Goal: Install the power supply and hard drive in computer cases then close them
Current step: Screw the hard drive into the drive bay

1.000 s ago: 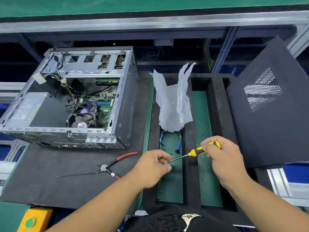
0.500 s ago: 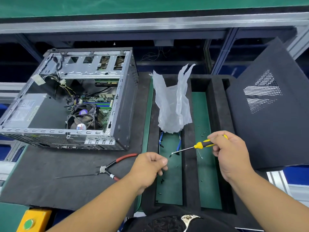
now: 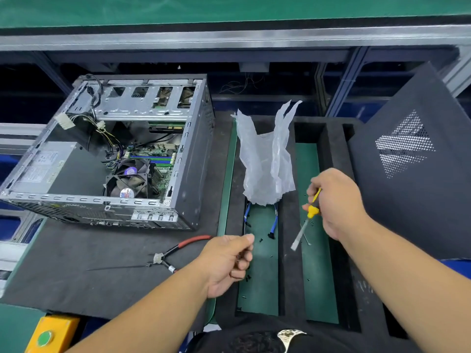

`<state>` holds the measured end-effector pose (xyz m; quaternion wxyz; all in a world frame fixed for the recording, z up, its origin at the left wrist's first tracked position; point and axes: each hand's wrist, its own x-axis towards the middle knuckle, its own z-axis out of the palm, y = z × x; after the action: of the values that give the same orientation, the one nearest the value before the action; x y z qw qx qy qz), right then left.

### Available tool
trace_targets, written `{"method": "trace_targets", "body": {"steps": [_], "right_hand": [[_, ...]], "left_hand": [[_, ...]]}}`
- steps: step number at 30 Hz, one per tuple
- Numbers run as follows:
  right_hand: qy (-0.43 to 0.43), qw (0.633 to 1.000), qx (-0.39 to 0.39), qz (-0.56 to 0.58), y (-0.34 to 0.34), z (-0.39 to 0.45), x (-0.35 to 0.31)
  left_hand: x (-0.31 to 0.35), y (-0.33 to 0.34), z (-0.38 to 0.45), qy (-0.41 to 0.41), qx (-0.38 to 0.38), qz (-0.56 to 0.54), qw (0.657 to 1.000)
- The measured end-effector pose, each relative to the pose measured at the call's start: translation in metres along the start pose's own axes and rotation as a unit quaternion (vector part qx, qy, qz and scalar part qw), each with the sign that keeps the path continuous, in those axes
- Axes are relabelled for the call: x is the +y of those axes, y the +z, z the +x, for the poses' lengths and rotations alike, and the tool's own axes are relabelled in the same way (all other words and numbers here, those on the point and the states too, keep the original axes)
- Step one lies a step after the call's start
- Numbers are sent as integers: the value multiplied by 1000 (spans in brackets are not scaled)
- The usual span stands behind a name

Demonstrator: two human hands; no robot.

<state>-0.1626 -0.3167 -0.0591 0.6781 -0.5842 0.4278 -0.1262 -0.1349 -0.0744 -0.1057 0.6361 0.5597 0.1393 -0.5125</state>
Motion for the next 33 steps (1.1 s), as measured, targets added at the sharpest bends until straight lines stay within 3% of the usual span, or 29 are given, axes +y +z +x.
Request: {"method": "trace_targets", "body": {"steps": [4,7,11,15,17,22,24,29,33], "right_hand": [[-47,973,-27,-224,21,8,-8],[-150,913,-47,-378,43,11,-8],[-195,828,-80,-519,72,17,0],[-149,776,-90,-606,91,28,9],[-144,793,-91,-584,92,34,9],[-129,903,-46,-408,71,41,-2],[-154,929,-17,-336,56,36,-15],[-236,908,59,-340,6,28,-53],[-195,875,79,-437,-25,38,-55]], "left_hand": [[-5,7,7,21,78,200,976],[-7,10,13,33,105,298,948],[-7,12,16,13,103,322,941],[-6,12,14,-2,87,280,956],[-5,12,13,-3,79,267,960],[-5,8,10,-8,64,195,979],[-3,5,10,-9,63,161,985],[10,9,15,15,63,92,994],[25,17,20,38,57,77,995]]}}
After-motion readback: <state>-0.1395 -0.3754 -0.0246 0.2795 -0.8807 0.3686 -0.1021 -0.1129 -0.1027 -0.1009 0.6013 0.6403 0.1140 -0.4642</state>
